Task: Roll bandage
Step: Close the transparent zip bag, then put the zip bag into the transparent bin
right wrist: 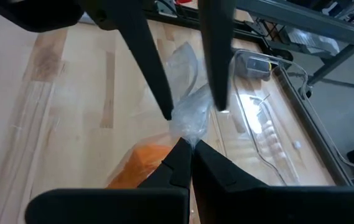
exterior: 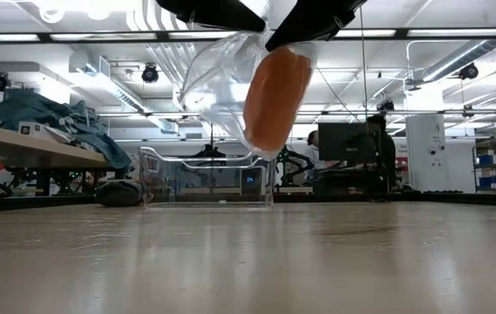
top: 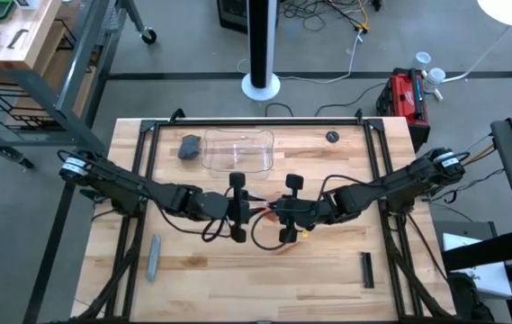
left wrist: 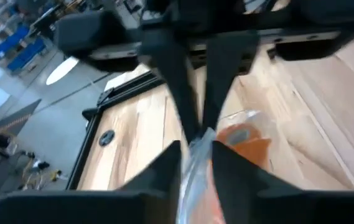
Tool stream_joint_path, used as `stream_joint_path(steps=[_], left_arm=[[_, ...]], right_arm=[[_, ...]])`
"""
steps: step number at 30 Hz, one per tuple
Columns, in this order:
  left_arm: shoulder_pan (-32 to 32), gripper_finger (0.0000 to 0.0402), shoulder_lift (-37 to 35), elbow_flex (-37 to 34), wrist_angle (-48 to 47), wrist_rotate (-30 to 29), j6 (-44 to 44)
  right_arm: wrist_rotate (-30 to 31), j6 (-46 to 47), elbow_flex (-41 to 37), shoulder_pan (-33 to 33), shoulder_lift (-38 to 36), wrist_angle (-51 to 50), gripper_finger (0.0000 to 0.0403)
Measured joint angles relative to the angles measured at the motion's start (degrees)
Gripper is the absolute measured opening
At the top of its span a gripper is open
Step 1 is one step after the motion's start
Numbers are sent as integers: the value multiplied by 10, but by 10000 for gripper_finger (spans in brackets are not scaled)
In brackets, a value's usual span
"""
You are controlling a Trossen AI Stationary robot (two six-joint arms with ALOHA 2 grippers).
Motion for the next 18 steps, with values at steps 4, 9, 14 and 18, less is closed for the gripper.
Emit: stream_joint_path(steps=[4, 9, 14, 18], left_arm=[[-1, 9, -1, 0, 0, -2, 14], [-1, 2, -13, -1, -6, -20, 19], [-2, 1, -46, -4, -5, -50, 23], [-2, 0, -60, -8, -19, -51, -3]], right_arm=[[0, -1, 0, 0, 0, -6, 0], [0, 19, 0, 0, 0, -45, 0], [1, 31, -6, 0, 0, -52, 0], [3, 32, -9, 0, 0, -43, 0]])
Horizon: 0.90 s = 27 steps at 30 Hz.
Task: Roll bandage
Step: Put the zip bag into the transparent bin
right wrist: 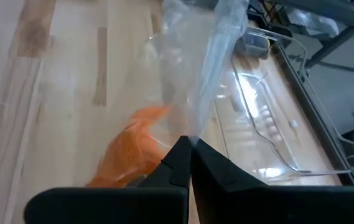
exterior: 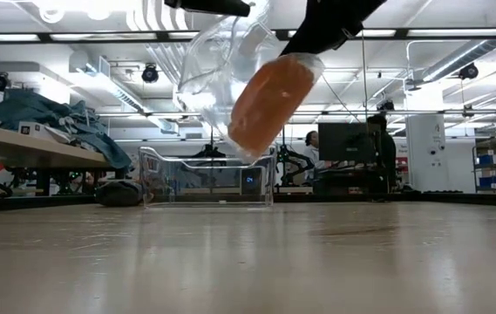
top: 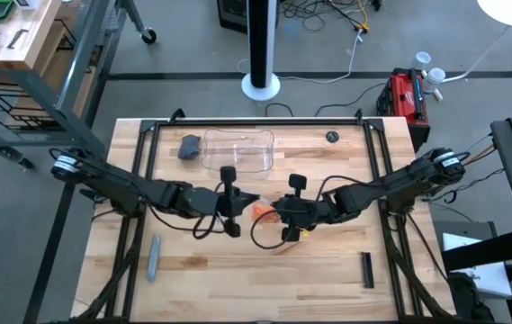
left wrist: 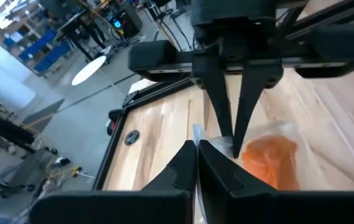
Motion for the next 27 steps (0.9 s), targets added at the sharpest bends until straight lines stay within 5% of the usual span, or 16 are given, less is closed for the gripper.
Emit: stream_joint_path(steps=[10, 21, 27], left_arm=[[0, 31, -31, 0, 4, -3, -73], [-2, 158, -84, -10, -71, 18, -136], [-18, 206, -119, -66, -36, 34, -175]], right_arm=[[-37, 22, -9, 0, 0, 2, 0], [-90, 32, -48, -2, -16, 66, 0], [-122, 52, -140, -11, -85, 182, 0]])
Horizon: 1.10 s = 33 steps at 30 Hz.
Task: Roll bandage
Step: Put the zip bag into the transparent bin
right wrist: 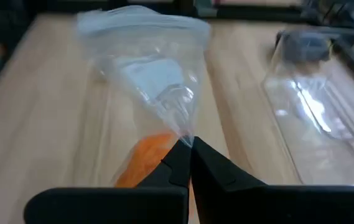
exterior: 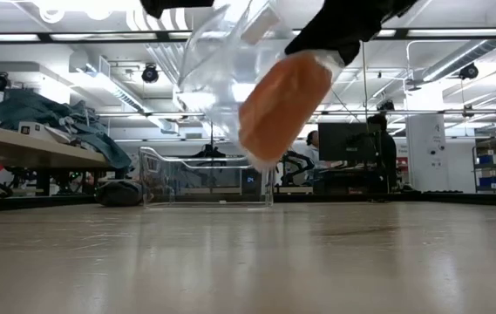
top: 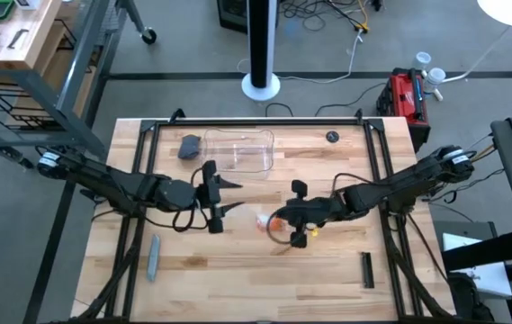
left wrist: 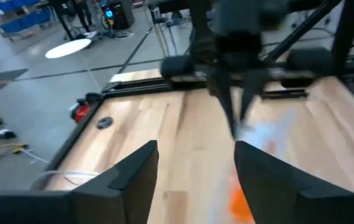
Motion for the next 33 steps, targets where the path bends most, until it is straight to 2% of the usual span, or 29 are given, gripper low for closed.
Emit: stream_joint_path(steps=[3, 10, 15, 17, 30, 33], left_arm=[[-10, 211, -17, -47, 72, 12, -7], [-16, 198, -31, -164, 284, 31, -6], [-11, 192, -6, -221, 487, 29, 19], [-11, 193, 7, -230, 534, 29, 26], [11, 241, 90, -188, 556, 29, 28], [15, 244, 108, -173, 556, 47, 30]], right_arm=[[-6, 9, -59, -10, -45, 68, 0], [-73, 8, -161, -24, -124, 249, 0], [-126, -14, -178, -24, -149, 306, 0], [-135, -18, -177, -24, -151, 316, 0], [-136, -38, -177, -24, -150, 353, 0], [-136, -38, -177, -24, -150, 352, 0]])
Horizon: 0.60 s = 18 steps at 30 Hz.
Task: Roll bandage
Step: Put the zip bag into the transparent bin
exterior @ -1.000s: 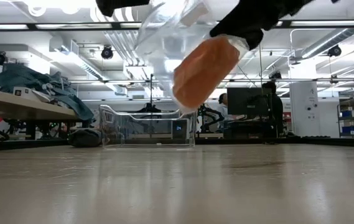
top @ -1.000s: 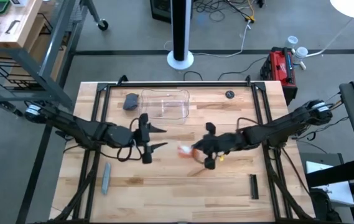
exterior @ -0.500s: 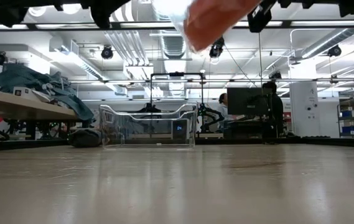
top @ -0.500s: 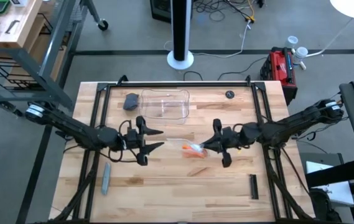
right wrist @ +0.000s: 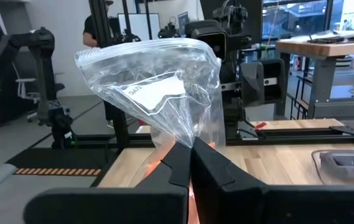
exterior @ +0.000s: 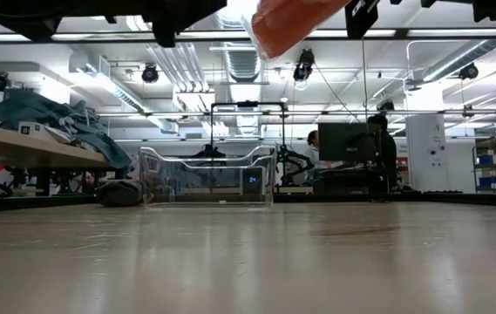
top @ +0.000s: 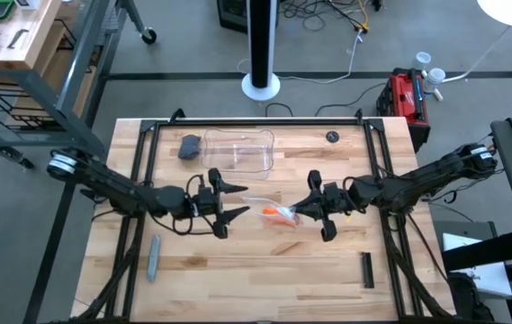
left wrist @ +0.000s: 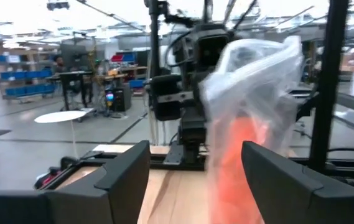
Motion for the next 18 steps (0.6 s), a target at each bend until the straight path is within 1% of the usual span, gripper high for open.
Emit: stream_joint_path(steps=[4, 7, 9, 10, 13, 14, 18], left_arm=[[2, 230, 25, 31, 2, 28, 23], [2, 200, 45, 56, 1, 28, 63], [1, 163, 58, 69, -3, 28, 88], [0, 138, 63, 74, -8, 28, 98], [0, 40, 69, 83, -41, 26, 111], [0, 21, 68, 85, -57, 26, 110], [-2, 12, 57, 91, -100, 9, 102]], right_arm=[[0, 0, 0, 0, 0, 0, 0], [0, 0, 0, 0, 0, -2, 0], [6, 3, 0, 0, 0, -10, 0], [9, 7, 0, 0, 0, -14, 0], [21, 23, 0, 0, 0, -34, 0], [26, 33, 0, 0, 0, -43, 0], [37, 56, 4, 0, 0, -105, 21]])
